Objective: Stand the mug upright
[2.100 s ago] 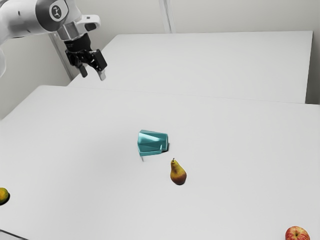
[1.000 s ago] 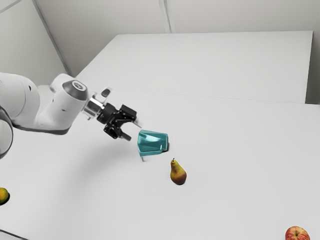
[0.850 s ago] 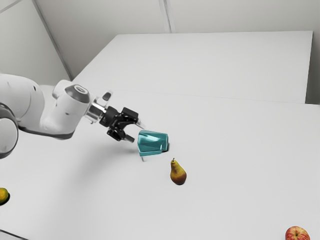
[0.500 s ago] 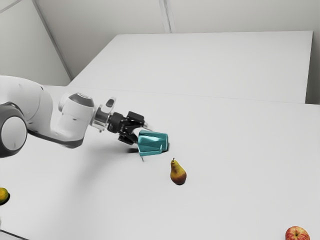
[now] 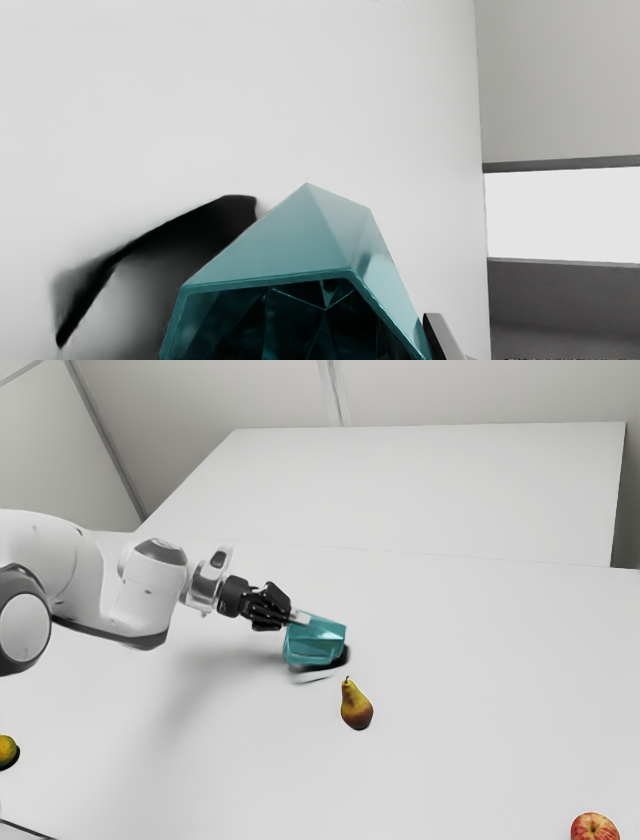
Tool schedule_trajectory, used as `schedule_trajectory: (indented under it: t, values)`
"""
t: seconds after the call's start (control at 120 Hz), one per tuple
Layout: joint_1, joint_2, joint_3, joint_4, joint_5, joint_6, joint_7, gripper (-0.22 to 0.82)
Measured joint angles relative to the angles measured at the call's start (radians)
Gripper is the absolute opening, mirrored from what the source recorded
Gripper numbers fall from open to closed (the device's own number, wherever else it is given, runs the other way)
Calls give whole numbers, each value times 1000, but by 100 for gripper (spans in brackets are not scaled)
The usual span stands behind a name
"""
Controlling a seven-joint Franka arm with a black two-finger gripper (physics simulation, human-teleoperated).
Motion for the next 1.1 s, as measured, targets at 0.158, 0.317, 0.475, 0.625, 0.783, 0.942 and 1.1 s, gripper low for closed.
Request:
schedule_trajectory:
  t: [0.158,0.317,0.475,0.625,0.783,0.942,1.1]
  values:
    - [-5,-72,0,1,16,-13,16,-16]
    - [-12,-130,-1,95,266,-19,-30,-17]
    - [-14,-136,-14,202,621,-25,-116,-18]
    - [-17,-141,-64,253,930,-23,-221,-18]
    - [-24,-146,-110,265,1145,-9,-334,-17]
    - [-34,-143,-124,199,1214,48,-428,-17]
    - [-34,-125,-128,144,1253,122,-502,-17]
